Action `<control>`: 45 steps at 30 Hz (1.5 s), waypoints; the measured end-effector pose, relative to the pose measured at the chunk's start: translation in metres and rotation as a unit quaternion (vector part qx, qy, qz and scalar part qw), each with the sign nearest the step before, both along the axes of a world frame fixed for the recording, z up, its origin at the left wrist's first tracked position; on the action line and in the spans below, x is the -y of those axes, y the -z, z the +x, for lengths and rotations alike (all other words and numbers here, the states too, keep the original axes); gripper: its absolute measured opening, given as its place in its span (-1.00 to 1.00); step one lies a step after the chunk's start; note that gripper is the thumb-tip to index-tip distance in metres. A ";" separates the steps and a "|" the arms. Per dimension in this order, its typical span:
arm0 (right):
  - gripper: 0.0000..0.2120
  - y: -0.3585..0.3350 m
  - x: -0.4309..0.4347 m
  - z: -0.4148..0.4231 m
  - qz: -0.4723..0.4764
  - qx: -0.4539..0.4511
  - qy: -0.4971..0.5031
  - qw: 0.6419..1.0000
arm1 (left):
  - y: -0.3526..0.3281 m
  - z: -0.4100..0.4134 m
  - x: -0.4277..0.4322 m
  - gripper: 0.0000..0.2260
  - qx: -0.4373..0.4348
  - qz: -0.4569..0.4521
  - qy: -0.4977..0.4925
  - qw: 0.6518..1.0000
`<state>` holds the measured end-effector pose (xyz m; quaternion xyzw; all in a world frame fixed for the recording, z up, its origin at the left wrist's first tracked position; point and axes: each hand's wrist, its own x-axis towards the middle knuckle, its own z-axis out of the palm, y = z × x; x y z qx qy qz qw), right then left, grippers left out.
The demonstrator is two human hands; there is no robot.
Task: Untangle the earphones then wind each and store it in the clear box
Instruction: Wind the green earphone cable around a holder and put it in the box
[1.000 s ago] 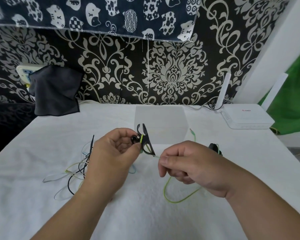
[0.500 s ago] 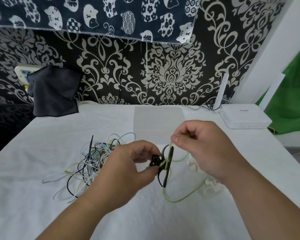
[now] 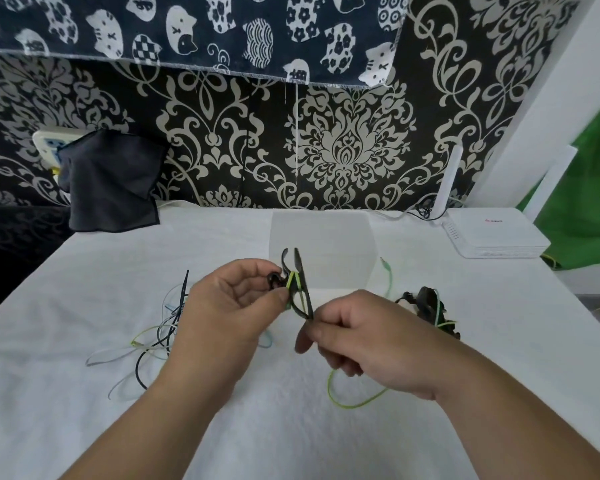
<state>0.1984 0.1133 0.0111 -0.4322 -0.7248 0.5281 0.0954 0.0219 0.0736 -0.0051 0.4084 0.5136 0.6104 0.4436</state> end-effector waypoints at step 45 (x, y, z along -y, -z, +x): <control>-0.90 -0.009 -0.033 0.050 0.193 0.034 0.267 0.944 | -0.013 -0.006 -0.010 -0.72 0.417 -0.044 0.000 0.908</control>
